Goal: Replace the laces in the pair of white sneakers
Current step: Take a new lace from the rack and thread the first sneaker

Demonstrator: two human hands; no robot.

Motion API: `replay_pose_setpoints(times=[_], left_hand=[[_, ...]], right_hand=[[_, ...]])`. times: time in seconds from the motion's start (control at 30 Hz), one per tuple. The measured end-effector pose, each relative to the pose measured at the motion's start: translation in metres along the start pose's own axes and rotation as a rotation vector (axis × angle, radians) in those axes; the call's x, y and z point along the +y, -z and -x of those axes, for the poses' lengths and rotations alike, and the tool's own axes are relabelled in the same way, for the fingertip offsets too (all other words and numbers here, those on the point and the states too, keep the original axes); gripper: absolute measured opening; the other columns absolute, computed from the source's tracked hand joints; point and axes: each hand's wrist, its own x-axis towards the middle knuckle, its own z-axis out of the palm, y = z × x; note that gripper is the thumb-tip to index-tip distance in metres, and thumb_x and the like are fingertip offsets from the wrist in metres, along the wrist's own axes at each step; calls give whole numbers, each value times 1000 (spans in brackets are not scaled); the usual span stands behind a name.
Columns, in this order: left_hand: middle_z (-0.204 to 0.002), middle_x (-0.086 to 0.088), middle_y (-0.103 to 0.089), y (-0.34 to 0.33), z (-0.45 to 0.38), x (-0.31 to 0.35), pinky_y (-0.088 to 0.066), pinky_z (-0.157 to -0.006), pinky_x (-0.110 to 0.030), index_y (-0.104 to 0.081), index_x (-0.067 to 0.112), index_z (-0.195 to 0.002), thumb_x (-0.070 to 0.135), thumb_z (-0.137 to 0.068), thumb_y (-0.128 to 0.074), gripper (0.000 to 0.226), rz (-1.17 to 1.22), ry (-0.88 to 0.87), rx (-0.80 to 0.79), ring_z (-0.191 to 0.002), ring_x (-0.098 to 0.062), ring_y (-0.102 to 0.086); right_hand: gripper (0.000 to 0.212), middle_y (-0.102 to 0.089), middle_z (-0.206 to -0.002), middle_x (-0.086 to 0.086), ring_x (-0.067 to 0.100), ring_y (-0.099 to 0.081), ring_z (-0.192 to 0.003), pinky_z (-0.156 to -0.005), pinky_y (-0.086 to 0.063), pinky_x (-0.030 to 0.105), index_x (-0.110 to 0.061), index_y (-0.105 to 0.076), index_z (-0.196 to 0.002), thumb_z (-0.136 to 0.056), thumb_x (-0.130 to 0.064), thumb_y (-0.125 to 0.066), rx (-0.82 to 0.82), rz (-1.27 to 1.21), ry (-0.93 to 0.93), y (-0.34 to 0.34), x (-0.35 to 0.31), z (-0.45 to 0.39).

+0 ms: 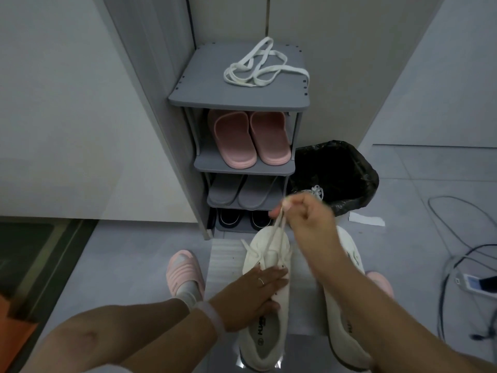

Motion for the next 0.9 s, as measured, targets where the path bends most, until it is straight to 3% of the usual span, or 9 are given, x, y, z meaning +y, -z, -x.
replay_pose_setpoints(times=[0.17,0.27,0.33,0.37,0.43,0.57,0.7,0.8,0.9], left_hand=[[-156,10,-3,-10,-1,7,26,-104,-14,-17,19,-147,36,-99,-33,53,24,32,20,-132,4,18],[-148,13,-28,5,-1,12,-1,-114,-18,-40,20,-139,29,-99,-40,41,303,104,51,-133,11,-11],[-110,16,-63,21,-4,10,-38,-90,-10,-67,19,-107,19,-94,-50,21,533,338,384,-100,16,-51],[-87,10,-67,28,-8,3,-42,-71,-13,-69,15,-87,12,-90,-53,17,487,485,668,-81,6,-60],[-78,-9,-63,39,-16,-10,-36,-62,-22,-61,5,-77,4,-89,-51,16,468,772,905,-79,-22,-62],[-120,-22,-56,38,-43,-14,-41,-92,-34,-46,-4,-126,18,-98,-36,37,1027,1121,449,-111,-33,-54],[-94,-20,-62,46,-63,-17,-51,-82,-33,-62,-3,-102,18,-90,-56,25,1578,1096,403,-85,-29,-60],[-75,-7,-65,56,-67,-17,-49,-56,-22,-64,7,-80,21,-89,-58,17,1596,1018,375,-68,-17,-57],[-91,-18,-62,56,-73,-17,-42,-71,-27,-62,-7,-106,23,-91,-54,34,1403,1029,406,-78,-23,-55]], right_hand=[[15,-73,-79,-3,12,-70,-81,-73,-55,19,-26,-60,-83,-92,-21,-50,37,-224,416,32,-106,16],[15,-71,-74,-2,18,-71,-77,-71,-58,28,-18,-58,-85,-94,-16,-46,-18,-295,319,34,-100,17],[17,-70,-72,-1,19,-71,-74,-66,-58,26,-11,-55,-86,-96,-10,-42,-70,-261,157,26,-70,18],[16,-69,-72,1,19,-71,-72,-65,-57,24,-8,-55,-87,-96,-8,-41,-101,-251,89,22,-52,18],[15,-67,-71,5,19,-70,-68,-62,-55,21,-4,-54,-87,-95,-4,-42,-127,-209,0,15,-17,17],[14,-64,-76,2,13,-61,-64,-61,-48,23,-6,-54,-87,-96,-8,-44,-181,254,52,7,42,17],[17,-59,-89,5,21,-56,-79,-66,-37,28,-8,-50,-99,-99,-19,-38,-434,694,87,8,87,27],[17,-61,-98,6,22,-58,-87,-69,-39,29,-14,-49,-104,-99,-25,-38,-471,736,46,9,95,32],[18,-61,-102,8,23,-58,-90,-71,-40,29,-14,-50,-106,-99,-25,-38,-488,713,56,11,95,34]])
